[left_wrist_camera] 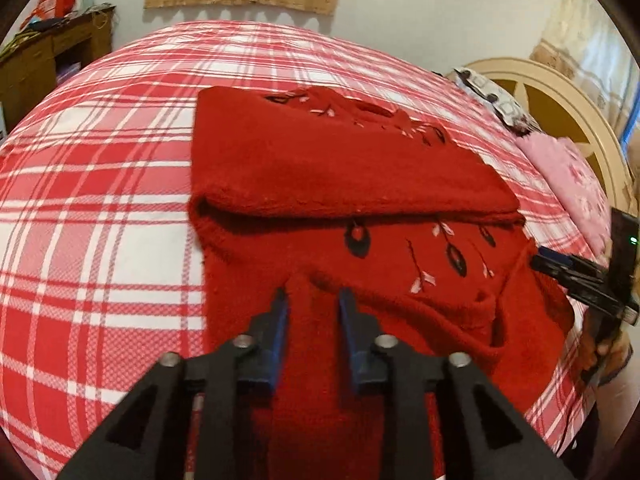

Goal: Fold small clothes
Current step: 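Lift the hem with both tools and fold it toward the collar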

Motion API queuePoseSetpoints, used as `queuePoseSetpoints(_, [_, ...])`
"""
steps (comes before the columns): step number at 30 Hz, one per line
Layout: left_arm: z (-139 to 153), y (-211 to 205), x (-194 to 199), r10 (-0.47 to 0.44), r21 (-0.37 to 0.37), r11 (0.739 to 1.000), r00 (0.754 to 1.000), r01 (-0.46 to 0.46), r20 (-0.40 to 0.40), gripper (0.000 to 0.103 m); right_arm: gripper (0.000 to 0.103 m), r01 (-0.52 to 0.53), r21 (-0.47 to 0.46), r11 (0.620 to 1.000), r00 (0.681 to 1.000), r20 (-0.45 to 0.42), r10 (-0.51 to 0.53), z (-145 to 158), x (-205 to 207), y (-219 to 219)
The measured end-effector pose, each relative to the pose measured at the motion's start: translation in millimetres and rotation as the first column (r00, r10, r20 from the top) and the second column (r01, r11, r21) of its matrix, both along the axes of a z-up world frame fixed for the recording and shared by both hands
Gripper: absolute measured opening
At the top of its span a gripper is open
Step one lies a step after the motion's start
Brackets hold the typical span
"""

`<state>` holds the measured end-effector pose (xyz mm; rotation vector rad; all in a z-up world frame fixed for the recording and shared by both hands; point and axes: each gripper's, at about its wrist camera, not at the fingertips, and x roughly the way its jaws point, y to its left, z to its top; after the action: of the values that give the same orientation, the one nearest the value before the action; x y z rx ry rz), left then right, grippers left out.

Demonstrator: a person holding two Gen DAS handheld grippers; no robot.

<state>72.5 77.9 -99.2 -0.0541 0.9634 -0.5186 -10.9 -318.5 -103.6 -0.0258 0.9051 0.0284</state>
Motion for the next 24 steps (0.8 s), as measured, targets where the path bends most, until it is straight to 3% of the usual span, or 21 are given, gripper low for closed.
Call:
queuePoseSetpoints(1, [0.4, -2.4, -0.1, -0.016, -0.001, 1.000, 1.000, 0.016, 0.000, 0.053, 0.043, -0.003, -0.020, 1.000, 1.000, 0.011, 0.003, -0.4, -0.6, 2.5])
queuePoseSetpoints(2, [0.5, -5.2, -0.4, -0.025, 0.004, 1.000, 1.000, 0.025, 0.005, 0.063, 0.035, -0.002, -0.036, 0.999, 1.000, 0.010, 0.003, -0.8, -0.4, 4.7])
queuePoseSetpoints(4, [0.6, -13.5, -2.0, -0.031, 0.051, 0.998, 0.999, 0.029, 0.034, 0.063, 0.007, -0.018, -0.031, 0.999, 1.000, -0.003, 0.018, -0.1, -1.1, 7.0])
queuePoseSetpoints(5, [0.2, -14.8, -2.6, -0.036, 0.066, 0.997, 0.999, 0.033, 0.040, 0.059, 0.007, -0.019, -0.035, 0.999, 1.000, -0.005, 0.019, 1.4, -1.8, 8.5])
queuePoseSetpoints(7, [0.2, -17.4, -5.9, -0.047, 0.078, 0.996, 0.997, 0.043, 0.054, 0.039, 0.006, -0.018, -0.045, 0.999, 1.000, -0.002, 0.018, 5.8, -6.8, 10.9])
queuePoseSetpoints(9, [2.1, -10.4, -7.6, -0.038, 0.043, 0.998, 0.999, 0.037, 0.036, 0.009, 0.006, 0.001, -0.034, 0.999, 1.000, 0.027, 0.000, 15.1, -14.6, 9.8])
queuePoseSetpoints(13, [12.5, 10.5, -14.7, 0.031, -0.017, 0.999, 0.999, -0.031, 0.029, 0.008, 0.006, 0.043, 0.051, 0.998, 0.991, 0.125, -0.050, 48.1, -38.0, -1.6])
queuePoseSetpoints(16, [22.7, 21.6, -20.2, 0.072, -0.056, 0.996, 0.997, -0.070, 0.036, 0.008, 0.006, 0.076, 0.109, 0.991, 0.984, 0.151, -0.092, 57.5, -47.6, -8.7])
queuePoseSetpoints(21, [27.9, 21.6, -25.8, 0.126, -0.072, 0.990, 0.991, -0.123, 0.047, 0.008, 0.006, 0.108, 0.089, 0.990, 0.988, 0.105, -0.117, 48.4, -46.8, -6.4])
queuePoseSetpoints(24, [32.2, 17.5, -24.0, 0.146, -0.042, 0.989, 0.988, -0.143, 0.058, 0.007, 0.006, 0.097, 0.082, 0.992, 0.985, 0.135, -0.108, 61.2, -45.6, -6.3])
